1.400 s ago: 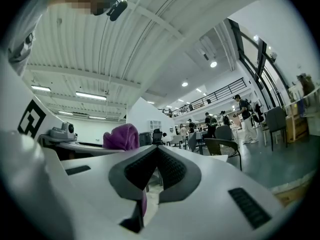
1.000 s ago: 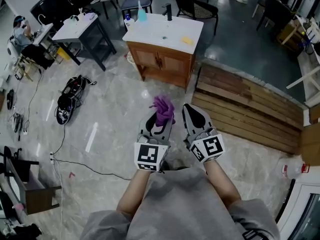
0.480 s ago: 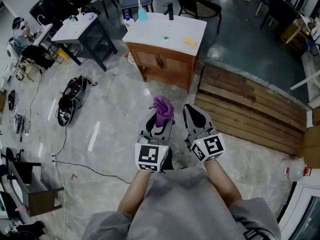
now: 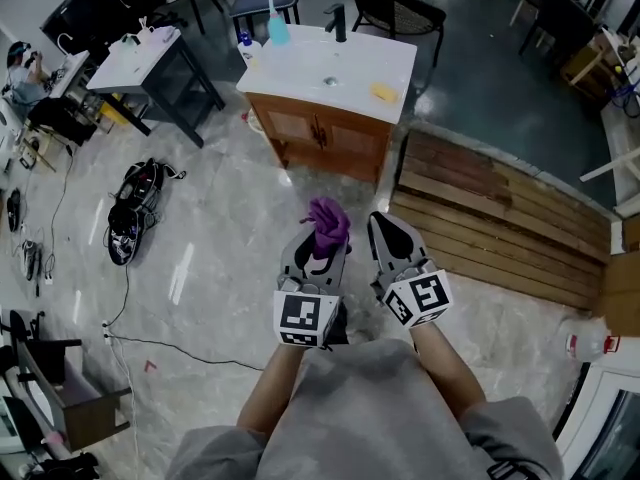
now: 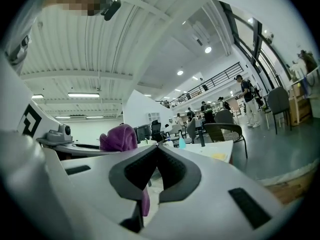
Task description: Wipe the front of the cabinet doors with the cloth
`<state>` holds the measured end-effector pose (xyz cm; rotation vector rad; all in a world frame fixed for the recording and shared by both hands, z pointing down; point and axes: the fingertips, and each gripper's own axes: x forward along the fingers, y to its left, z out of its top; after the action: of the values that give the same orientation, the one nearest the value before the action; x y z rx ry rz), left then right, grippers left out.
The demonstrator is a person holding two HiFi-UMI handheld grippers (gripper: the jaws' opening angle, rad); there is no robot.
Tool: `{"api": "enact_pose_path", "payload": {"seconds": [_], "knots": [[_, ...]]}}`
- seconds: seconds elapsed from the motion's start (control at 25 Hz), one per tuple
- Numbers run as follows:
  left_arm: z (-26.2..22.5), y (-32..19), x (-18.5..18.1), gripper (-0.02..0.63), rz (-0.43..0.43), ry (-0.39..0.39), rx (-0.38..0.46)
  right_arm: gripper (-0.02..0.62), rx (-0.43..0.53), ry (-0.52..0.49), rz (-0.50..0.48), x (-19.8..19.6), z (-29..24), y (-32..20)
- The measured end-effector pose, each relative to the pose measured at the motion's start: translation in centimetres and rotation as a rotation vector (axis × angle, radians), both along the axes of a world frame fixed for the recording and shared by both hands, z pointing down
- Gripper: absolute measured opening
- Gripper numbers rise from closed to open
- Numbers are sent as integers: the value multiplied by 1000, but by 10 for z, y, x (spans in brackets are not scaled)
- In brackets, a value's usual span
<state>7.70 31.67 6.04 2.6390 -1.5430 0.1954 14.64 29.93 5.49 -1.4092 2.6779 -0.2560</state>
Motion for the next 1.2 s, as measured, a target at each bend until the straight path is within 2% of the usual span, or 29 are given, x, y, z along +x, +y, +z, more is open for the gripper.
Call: {"api": "enact_pose_path", "payload": {"seconds": [0.76,1.2], "knots": [[29,-124,-57,142,53,55,-73,11,-67,57,57,-55,23,-119],[45,-168,-64,141,31,78,-118,11,-99,77,53,-60,36,-163]]}}
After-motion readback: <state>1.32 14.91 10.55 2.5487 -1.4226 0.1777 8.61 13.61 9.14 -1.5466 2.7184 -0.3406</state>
